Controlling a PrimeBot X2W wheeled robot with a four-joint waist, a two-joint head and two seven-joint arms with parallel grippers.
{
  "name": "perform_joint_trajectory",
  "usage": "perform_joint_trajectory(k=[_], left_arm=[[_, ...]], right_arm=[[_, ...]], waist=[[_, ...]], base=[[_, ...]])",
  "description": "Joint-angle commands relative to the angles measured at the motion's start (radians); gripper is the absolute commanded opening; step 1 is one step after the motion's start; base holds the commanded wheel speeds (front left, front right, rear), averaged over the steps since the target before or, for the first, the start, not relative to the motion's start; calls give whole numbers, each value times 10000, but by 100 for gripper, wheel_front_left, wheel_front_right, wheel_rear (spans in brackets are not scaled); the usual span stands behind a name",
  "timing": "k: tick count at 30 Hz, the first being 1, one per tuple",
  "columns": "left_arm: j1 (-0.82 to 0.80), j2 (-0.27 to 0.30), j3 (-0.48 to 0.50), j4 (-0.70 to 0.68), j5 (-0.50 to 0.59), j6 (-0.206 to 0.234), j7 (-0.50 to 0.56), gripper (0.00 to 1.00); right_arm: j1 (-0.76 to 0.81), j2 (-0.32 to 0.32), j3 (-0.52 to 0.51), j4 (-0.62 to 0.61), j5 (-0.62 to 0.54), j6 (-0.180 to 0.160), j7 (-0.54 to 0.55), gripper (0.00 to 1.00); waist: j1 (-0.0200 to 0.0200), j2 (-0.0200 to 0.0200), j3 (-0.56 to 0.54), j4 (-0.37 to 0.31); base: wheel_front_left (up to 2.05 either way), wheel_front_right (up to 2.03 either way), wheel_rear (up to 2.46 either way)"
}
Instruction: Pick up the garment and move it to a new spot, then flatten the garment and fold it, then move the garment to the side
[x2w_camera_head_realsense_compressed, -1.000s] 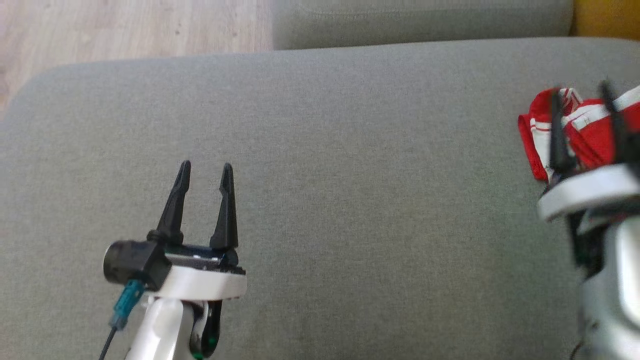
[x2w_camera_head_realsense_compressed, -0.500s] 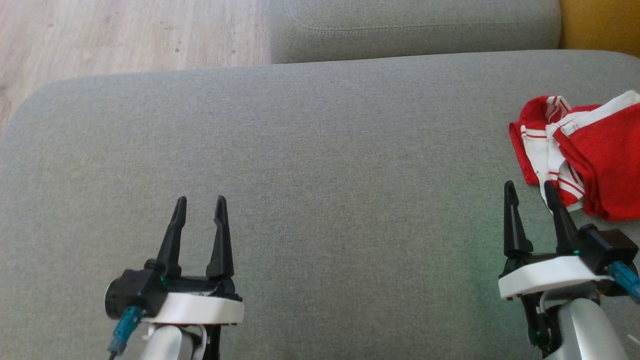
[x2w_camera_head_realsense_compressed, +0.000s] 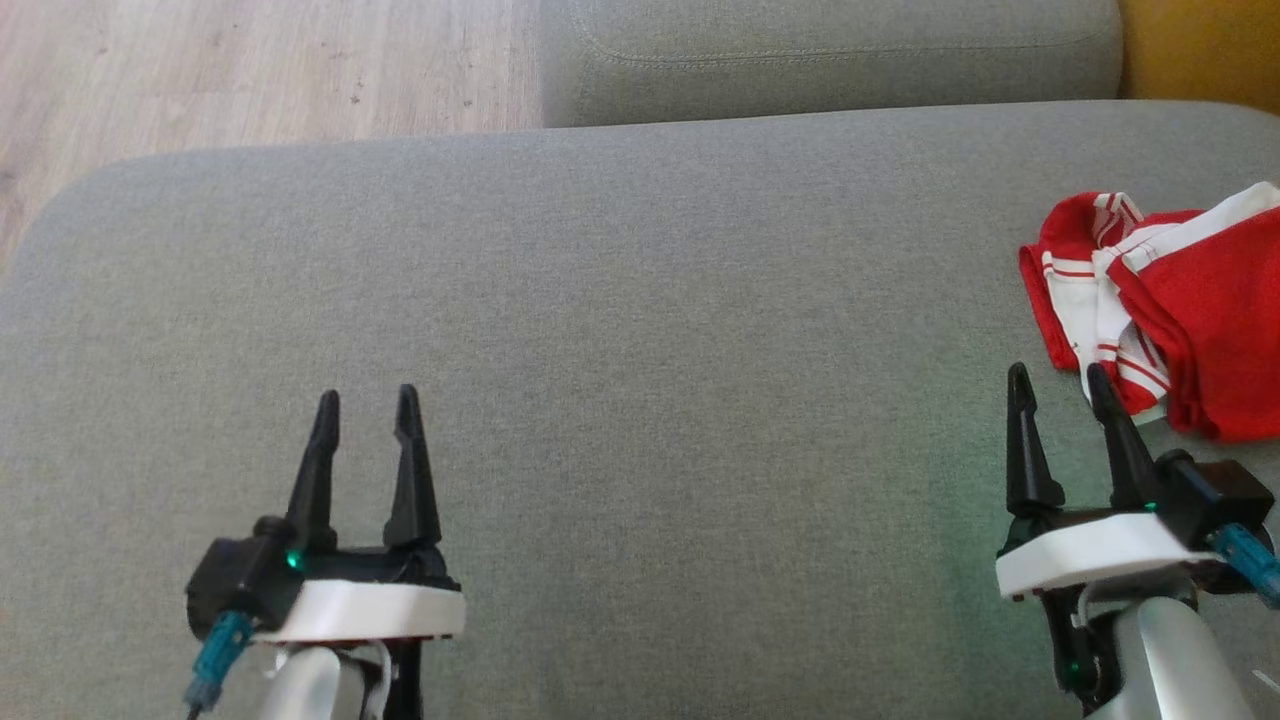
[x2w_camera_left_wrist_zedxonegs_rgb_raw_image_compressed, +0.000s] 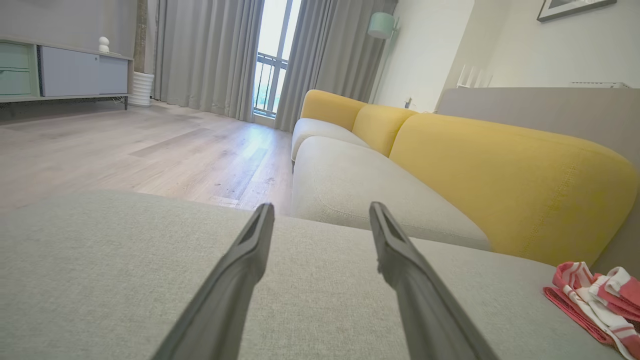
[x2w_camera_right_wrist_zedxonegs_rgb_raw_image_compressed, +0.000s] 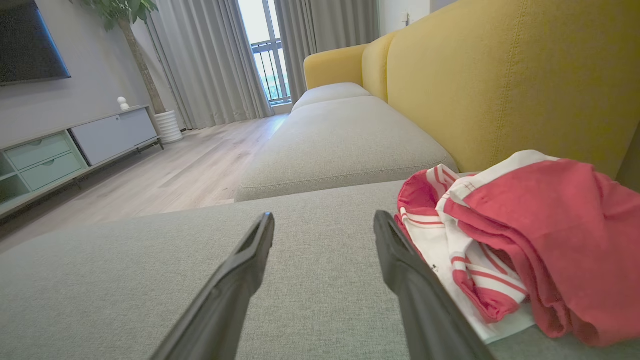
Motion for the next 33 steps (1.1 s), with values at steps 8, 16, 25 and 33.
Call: perform_joint_trajectory(k=[8, 16, 25, 33], left_arm=[[-337, 64, 524, -559, -114, -245, -51, 100], [37, -6, 180, -29, -425, -207, 2, 0], [209, 13, 238, 384, -1109, -243, 172, 0], [168, 46, 376, 425, -1924, -288, 381, 0]], right_arm=[[-432, -23, 305, -271, 71, -7, -83, 100], [35, 4, 50, 190, 13, 0, 14, 0], [178, 13, -15, 559, 776, 0, 211, 0], [167, 11, -57, 489, 1696, -1, 399, 0]], waist=[[0, 0, 34, -4], [0, 0, 17, -10], [0, 0, -19, -33], [0, 0, -64, -58]], base=[[0, 0, 0], [0, 0, 0], [0, 0, 0], [0, 0, 0]])
